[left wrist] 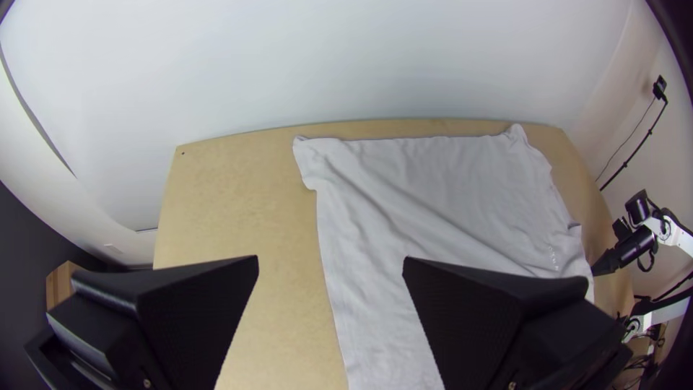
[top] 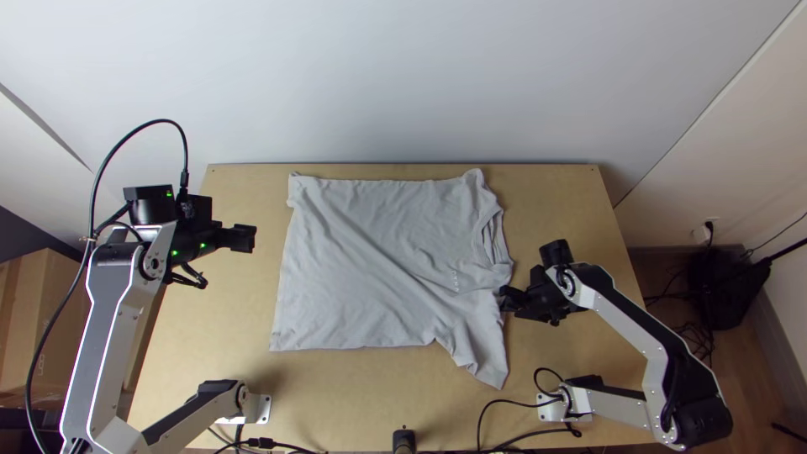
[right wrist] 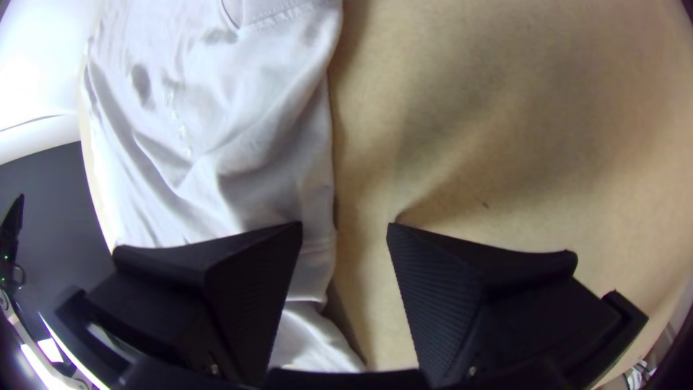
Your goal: Fold the t-shirt
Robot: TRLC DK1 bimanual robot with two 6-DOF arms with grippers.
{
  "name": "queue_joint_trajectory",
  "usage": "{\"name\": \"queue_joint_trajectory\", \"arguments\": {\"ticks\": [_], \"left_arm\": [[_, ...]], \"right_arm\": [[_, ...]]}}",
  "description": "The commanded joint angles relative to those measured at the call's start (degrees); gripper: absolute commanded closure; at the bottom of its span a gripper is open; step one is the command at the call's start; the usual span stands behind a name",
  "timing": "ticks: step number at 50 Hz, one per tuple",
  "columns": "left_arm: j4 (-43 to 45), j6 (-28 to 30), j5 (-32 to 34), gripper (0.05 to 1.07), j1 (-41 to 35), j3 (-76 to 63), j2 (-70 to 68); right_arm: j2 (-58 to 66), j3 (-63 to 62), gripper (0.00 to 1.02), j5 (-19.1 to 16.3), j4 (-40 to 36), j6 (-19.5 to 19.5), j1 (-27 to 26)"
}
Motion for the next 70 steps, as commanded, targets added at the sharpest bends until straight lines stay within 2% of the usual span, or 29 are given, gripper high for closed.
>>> {"name": "queue_joint_trajectory", "arguments": {"ticks": [1,9,24,26,30,33,42,52,58,65,70], "left_arm": [[-0.7,1.7,-0.3,0.11,0.6,-1.2,-1.2],[-0.7,2.1,-0.9,0.11,0.9,-0.9,-1.2],[-1.2,2.6,-1.1,0.11,2.1,-2.1,-1.9],[-1.4,2.6,-1.2,0.11,2.2,-2.4,-2.0],[-2.6,3.9,-1.3,0.11,2.2,-4.1,-2.0],[-5.6,7.5,-1.6,0.11,2.1,-6.2,-2.0],[-9.9,22.1,-6.2,0.11,-0.8,-17.6,-6.7],[-23.0,31.1,-7.5,0.11,-6.5,-20.8,-7.1],[-25.7,34.0,-12.2,0.11,-11.0,-23.6,-6.7],[-20.9,34.1,-12.9,0.11,-12.9,-26.1,-3.8],[-17.4,33.7,-12.9,0.16,-13.7,-28.4,-1.7]], "right_arm": [[2.2,0.7,0.47,-0.3,1.5,2.3,2.5],[3.6,2.0,0.47,-0.3,3.2,4.9,6.2],[7.7,2.6,0.48,-0.3,4.6,5.8,8.5],[7.8,2.1,0.56,-0.3,5.1,5.6,8.8],[6.3,0.9,0.83,0.5,8.1,5.7,8.9],[4.6,0.1,0.99,1.0,10.0,5.7,8.9],[3.3,-0.3,1.0,1.2,10.2,5.6,8.4],[1.3,-0.2,1.0,1.3,9.7,5.8,7.8],[0.9,-0.2,1.0,1.3,9.7,5.8,7.6],[0.5,0.1,1.0,1.4,9.6,6.0,7.7],[-0.3,0.3,1.0,1.4,9.5,6.2,7.7]]}}
